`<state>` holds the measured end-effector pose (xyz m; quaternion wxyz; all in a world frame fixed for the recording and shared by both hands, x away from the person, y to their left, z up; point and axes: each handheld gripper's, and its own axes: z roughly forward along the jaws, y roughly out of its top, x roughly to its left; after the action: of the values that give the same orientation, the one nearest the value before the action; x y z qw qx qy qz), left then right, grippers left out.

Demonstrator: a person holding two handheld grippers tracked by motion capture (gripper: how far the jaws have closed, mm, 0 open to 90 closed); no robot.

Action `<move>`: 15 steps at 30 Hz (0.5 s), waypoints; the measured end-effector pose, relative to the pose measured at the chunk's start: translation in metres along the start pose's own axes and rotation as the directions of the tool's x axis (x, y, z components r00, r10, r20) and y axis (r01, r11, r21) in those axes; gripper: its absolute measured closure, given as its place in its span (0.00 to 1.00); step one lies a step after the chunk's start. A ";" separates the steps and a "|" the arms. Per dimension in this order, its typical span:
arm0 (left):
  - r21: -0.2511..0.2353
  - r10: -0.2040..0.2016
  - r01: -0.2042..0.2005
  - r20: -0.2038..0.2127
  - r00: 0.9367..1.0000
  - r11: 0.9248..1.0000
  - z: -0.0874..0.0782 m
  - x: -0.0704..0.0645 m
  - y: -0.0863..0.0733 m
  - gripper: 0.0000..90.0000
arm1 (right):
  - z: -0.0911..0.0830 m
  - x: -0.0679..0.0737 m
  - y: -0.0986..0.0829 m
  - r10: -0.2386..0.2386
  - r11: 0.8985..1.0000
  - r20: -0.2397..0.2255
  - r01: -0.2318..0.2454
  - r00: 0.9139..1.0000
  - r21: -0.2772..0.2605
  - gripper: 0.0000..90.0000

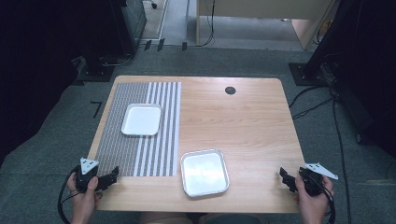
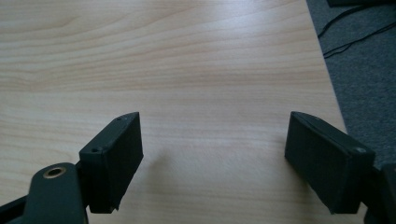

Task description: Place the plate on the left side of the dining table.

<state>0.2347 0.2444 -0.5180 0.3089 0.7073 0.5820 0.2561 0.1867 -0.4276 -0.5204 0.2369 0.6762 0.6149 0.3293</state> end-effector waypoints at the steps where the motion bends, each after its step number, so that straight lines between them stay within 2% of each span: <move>1: 0.000 0.000 0.000 0.000 1.000 1.000 0.000 0.000 0.000 0.15 | -0.002 -0.001 -0.002 -0.005 1.000 0.005 0.005 1.000 -0.005 0.21; 3: 0.000 -0.001 0.001 0.000 1.000 1.000 0.000 0.000 0.000 0.15 | -0.004 -0.002 -0.005 -0.007 1.000 0.000 0.007 1.000 -0.012 0.21; 5: 0.002 -0.002 0.002 0.007 1.000 1.000 0.000 0.001 0.000 0.15 | -0.004 -0.001 -0.007 -0.031 0.999 0.006 0.031 1.000 -0.019 0.21; 8: 0.003 -0.004 0.004 0.013 1.000 1.000 0.001 0.001 0.001 0.12 | -0.003 0.002 -0.011 -0.074 0.997 0.024 0.075 0.997 -0.030 0.21; 12: 0.009 -0.006 0.006 -0.003 1.000 1.000 0.002 -0.001 0.002 0.11 | -0.002 0.007 -0.012 -0.112 0.993 0.061 0.113 0.992 -0.016 0.20; 15: 0.009 -0.003 0.003 0.000 1.000 1.000 0.003 0.000 0.002 0.11 | -0.002 0.007 -0.013 -0.109 0.994 0.063 0.111 0.992 -0.023 0.20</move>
<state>0.2381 0.2435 -0.5181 0.3061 0.7078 0.5842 0.2531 0.1763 -0.4189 -0.5271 0.2824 0.6480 0.6392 0.3029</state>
